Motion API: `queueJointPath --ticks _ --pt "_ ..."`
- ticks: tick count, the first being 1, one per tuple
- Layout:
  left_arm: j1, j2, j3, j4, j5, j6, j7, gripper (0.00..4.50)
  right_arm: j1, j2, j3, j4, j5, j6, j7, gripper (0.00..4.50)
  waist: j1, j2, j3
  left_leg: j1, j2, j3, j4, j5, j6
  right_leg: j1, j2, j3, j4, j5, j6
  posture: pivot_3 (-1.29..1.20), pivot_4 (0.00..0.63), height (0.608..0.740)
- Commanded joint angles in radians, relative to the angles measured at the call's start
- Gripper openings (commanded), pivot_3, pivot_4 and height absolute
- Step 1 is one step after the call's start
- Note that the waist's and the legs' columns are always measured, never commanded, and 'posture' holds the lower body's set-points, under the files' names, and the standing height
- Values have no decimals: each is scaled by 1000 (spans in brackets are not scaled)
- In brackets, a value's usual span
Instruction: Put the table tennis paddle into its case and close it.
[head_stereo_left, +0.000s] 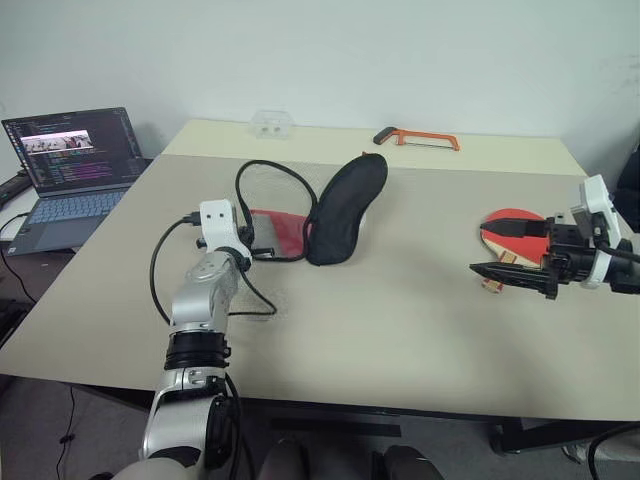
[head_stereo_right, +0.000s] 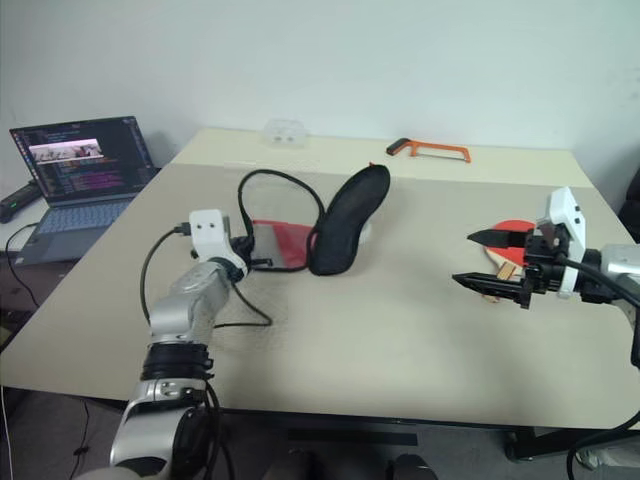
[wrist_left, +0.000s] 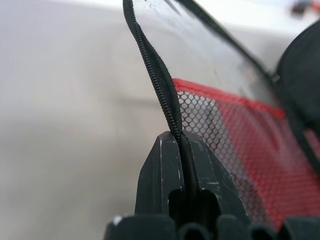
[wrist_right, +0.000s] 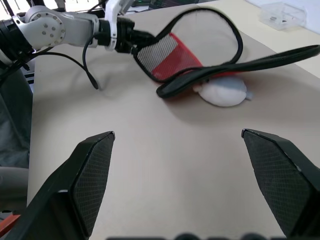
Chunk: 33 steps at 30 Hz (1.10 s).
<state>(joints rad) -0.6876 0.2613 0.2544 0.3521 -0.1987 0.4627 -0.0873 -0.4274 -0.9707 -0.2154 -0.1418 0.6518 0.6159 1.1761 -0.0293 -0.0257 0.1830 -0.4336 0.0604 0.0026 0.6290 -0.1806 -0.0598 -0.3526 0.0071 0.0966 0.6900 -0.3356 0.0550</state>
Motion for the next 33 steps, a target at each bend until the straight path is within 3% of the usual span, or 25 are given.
queueJointPath --ticks 1,13,20,33 --pt "-36 -8 23 -11 -17 -55 15 21 -26 -1 -20 -11 8 -13 -2 4500 0 0 0 0 0 0 0 0 0 0 0 0 0 0 0 0 150 740" --pt "-36 -101 7 -83 -91 -110 -52 21 -22 -2 -28 -19 7 -15 -3 4500 0 0 0 0 0 0 0 0 0 0 0 0 -1 0 0 0 150 740" --pt "-64 -181 28 -207 -240 -137 -123 21 -27 1 -23 -17 5 -19 -2 4500 0 0 0 -1 0 0 -1 0 0 0 0 0 -2 0 0 0 150 740" --pt "-22 -226 -34 -288 -322 -105 -181 21 -20 4 -28 -13 2 -29 -6 4500 0 0 0 -1 0 0 -1 0 0 0 0 0 -3 0 0 0 150 740"
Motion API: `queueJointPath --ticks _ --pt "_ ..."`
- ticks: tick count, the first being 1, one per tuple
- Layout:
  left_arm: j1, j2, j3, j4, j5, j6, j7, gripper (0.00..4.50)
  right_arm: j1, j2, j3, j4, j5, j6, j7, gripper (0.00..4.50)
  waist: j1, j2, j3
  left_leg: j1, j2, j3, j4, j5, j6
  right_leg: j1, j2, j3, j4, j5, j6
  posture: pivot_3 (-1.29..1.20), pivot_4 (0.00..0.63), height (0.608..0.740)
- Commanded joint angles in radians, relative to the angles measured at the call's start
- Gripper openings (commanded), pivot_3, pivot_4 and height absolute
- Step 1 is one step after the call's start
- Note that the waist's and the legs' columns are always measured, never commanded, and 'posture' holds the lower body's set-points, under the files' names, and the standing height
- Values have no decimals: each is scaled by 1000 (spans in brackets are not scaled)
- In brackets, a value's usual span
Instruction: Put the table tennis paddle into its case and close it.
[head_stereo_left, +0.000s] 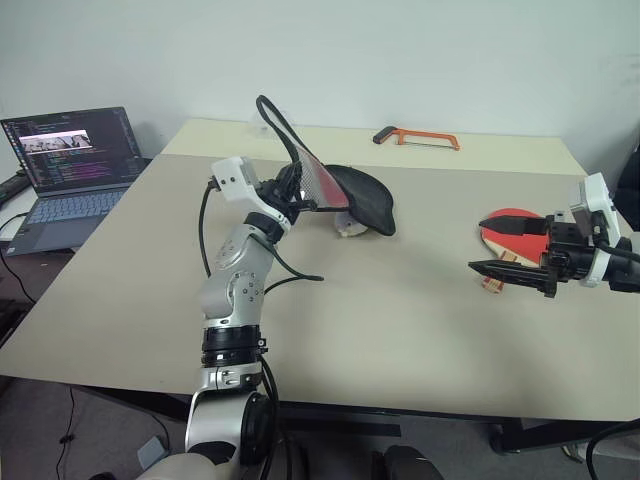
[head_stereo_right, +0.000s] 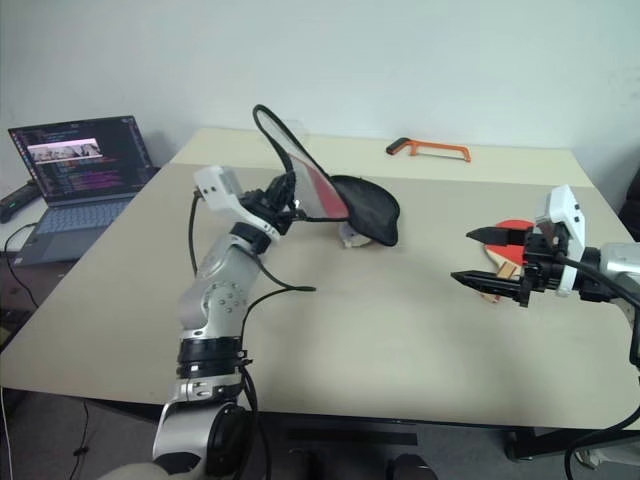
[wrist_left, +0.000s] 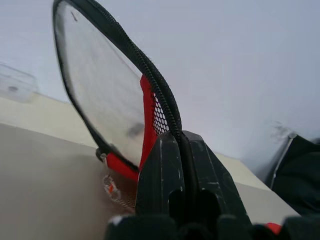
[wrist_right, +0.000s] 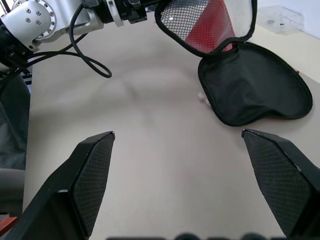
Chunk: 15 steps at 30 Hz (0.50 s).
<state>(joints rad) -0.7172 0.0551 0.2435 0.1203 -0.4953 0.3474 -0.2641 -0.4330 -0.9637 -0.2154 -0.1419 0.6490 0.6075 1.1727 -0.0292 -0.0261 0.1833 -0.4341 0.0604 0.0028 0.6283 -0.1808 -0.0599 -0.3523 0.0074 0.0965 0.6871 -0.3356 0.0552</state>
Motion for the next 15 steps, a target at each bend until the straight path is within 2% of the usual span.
queueJointPath --ticks 1,6,15 --pt "15 -31 -33 -58 -27 17 -3 21 -15 -4 -29 -11 4 -22 -2 4500 0 0 0 0 0 0 0 0 0 0 0 0 0 0 0 0 150 740" --pt "46 -87 -56 -35 -43 33 -10 21 -11 -5 -31 -11 6 -24 -4 4500 0 0 0 0 0 0 0 0 0 0 0 0 -1 0 0 0 150 740" --pt "52 -159 -60 12 -123 36 -129 21 1 -17 -41 -21 14 -12 -2 4500 0 0 0 0 0 0 -1 0 0 0 0 0 -3 0 0 0 150 740"
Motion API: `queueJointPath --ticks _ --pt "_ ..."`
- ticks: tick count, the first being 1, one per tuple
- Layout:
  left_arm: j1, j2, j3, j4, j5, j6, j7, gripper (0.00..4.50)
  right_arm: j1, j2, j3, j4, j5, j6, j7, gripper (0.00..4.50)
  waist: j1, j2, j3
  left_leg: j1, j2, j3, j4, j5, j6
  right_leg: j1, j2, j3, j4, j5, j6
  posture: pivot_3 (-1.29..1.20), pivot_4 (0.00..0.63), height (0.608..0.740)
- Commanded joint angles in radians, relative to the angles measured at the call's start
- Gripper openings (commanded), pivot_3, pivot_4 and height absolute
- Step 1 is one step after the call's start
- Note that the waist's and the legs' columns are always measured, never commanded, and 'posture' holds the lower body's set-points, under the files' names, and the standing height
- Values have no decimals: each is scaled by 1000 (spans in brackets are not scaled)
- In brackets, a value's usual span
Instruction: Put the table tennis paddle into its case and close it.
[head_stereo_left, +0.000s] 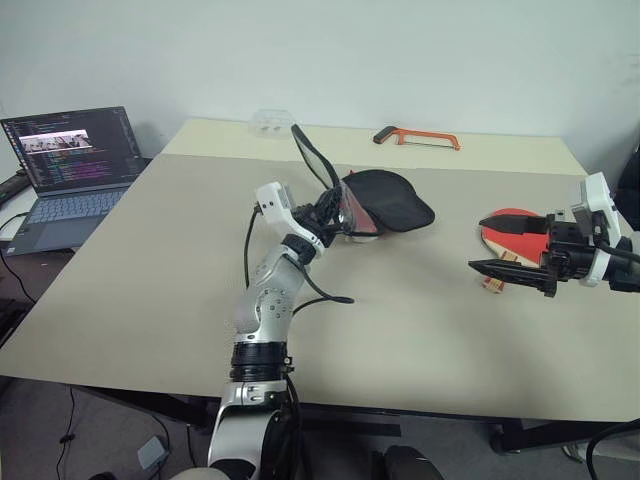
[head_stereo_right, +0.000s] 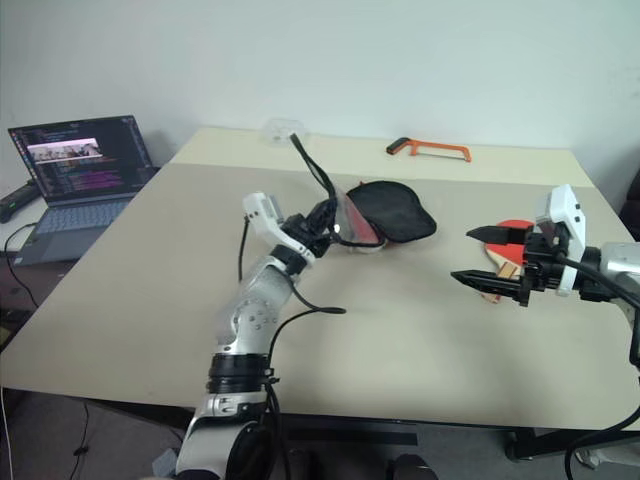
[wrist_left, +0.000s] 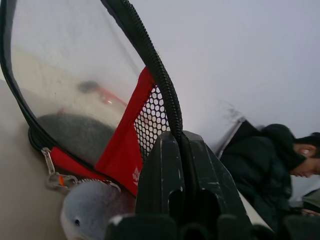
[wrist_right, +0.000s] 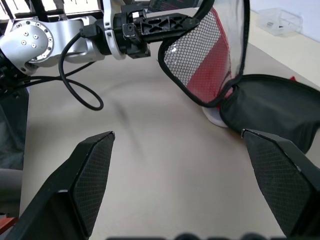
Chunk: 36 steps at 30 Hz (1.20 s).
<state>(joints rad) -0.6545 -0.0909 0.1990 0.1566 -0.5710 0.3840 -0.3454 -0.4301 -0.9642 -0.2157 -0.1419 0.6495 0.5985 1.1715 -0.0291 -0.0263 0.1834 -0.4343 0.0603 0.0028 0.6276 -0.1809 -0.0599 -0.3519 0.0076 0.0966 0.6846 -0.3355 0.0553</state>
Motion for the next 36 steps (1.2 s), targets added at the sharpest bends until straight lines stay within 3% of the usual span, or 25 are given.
queueJointPath --ticks 1,12,19,25,28,31,36 --pt "-12 -15 -14 -24 -60 6 -60 21 0 -18 -42 -21 14 -3 0 4500 0 0 0 0 0 0 0 0 0 0 0 0 0 0 0 0 150 740" --pt "6 -19 -148 81 -69 103 -310 21 0 -17 -38 -31 17 5 -4 4500 -1 0 0 -1 0 0 0 0 0 1 0 0 -3 0 0 0 150 740" --pt "46 132 -172 93 -33 130 -418 21 1 -7 -28 -30 14 4 -11 4500 -7 0 0 0 1 -1 -1 0 0 0 1 0 -2 0 0 0 150 740" --pt "-41 292 -19 266 -5 26 -356 21 -13 -7 -18 -15 9 -1 -6 4500 -7 0 0 0 2 -1 -1 0 0 0 2 0 -2 1 -1 0 150 740" --pt "-113 343 -10 424 105 -63 -242 21 -24 0 -7 -8 7 -4 -4 4500 -3 0 0 0 2 -1 0 0 0 0 2 0 -3 1 0 0 150 740" --pt "-149 333 -17 483 150 -104 -209 21 -34 5 2 -1 3 -7 -2 4500 0 0 0 -1 1 0 -1 0 0 0 1 0 -4 1 0 0 150 740" --pt "-138 237 -54 420 155 -86 -217 21 -50 10 16 13 -2 -13 2 4500 12 0 0 -3 1 -1 -1 0 0 -1 0 -1 -4 1 0 0 150 740"
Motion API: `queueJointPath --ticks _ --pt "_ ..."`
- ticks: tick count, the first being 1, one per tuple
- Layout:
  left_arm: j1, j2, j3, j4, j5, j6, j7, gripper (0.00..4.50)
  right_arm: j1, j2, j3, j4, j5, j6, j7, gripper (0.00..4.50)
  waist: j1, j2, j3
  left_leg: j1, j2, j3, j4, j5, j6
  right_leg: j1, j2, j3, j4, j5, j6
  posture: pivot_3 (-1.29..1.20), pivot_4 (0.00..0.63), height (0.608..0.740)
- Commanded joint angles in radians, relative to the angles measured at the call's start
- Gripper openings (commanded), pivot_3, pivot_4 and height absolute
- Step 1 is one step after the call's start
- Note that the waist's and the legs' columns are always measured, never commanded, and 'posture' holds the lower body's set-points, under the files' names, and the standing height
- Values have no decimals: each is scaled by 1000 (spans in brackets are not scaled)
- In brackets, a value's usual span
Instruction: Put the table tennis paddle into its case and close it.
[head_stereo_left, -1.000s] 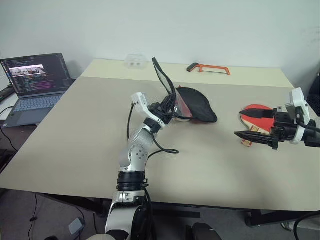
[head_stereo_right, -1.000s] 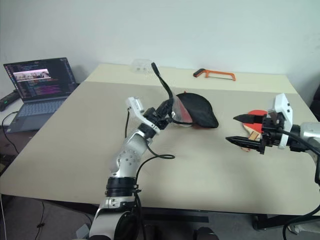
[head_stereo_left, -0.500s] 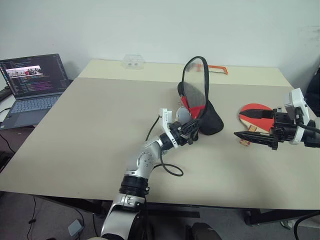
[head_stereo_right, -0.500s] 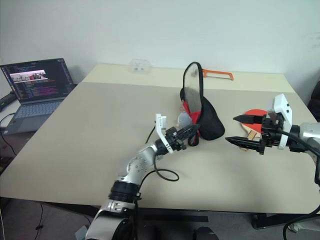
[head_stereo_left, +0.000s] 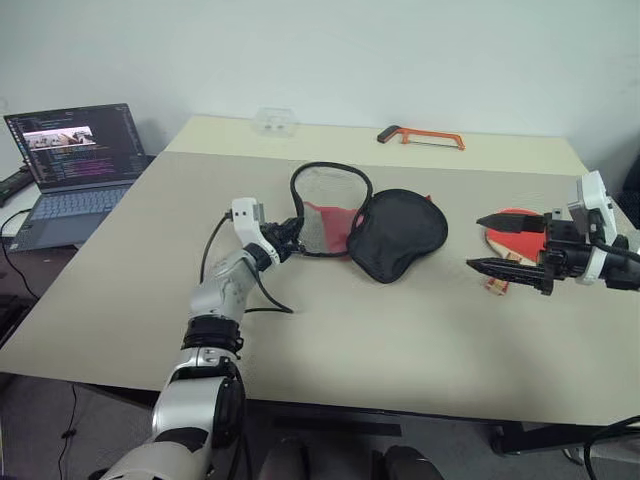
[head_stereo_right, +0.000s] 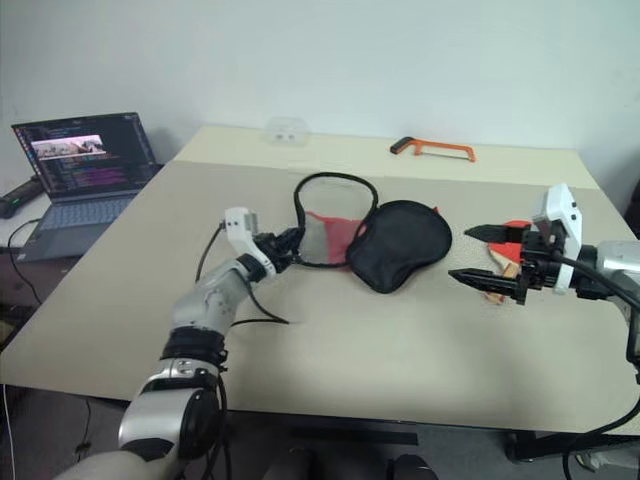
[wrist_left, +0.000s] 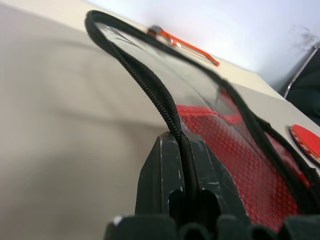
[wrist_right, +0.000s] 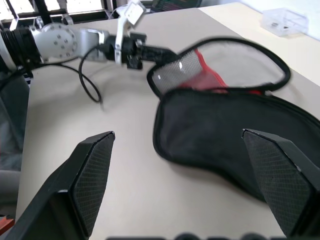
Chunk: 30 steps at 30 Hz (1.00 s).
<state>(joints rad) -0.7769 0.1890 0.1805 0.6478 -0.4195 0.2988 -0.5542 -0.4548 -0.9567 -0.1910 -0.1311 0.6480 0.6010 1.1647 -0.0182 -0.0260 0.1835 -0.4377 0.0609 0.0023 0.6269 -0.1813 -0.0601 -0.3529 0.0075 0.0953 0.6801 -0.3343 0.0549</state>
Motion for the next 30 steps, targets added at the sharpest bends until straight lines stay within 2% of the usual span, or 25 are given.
queueJointPath --ticks 1,10,14,19,26,30 --pt "-7 -62 -47 -91 7 2 -9 21 -27 4 -6 4 -1 -17 9 4500 1 0 0 0 0 0 0 0 0 0 0 0 0 0 0 0 150 740" --pt "45 -205 -99 -287 38 38 151 21 -26 9 -3 7 -1 -25 13 4500 -9 0 0 0 0 0 0 0 0 0 1 1 1 0 0 0 150 740" --pt "48 -228 -136 -328 146 11 298 21 -27 10 -5 2 -1 -25 10 4500 -9 0 0 1 0 0 0 0 0 0 1 1 1 0 0 0 150 740" --pt "84 -153 -182 -398 278 34 382 21 -17 3 -18 -7 4 -21 10 4500 -13 0 0 1 0 0 0 0 0 0 1 1 1 0 0 0 150 740" --pt "143 -44 -204 -560 340 128 385 21 -19 5 -16 -11 4 -21 5 4500 -11 0 0 1 0 0 0 0 0 0 1 1 1 0 0 0 150 740" --pt "125 -74 -225 -634 370 182 438 21 -37 8 -4 4 -2 -26 10 4500 -6 0 0 1 0 0 0 0 0 1 0 1 1 0 0 0 150 740"
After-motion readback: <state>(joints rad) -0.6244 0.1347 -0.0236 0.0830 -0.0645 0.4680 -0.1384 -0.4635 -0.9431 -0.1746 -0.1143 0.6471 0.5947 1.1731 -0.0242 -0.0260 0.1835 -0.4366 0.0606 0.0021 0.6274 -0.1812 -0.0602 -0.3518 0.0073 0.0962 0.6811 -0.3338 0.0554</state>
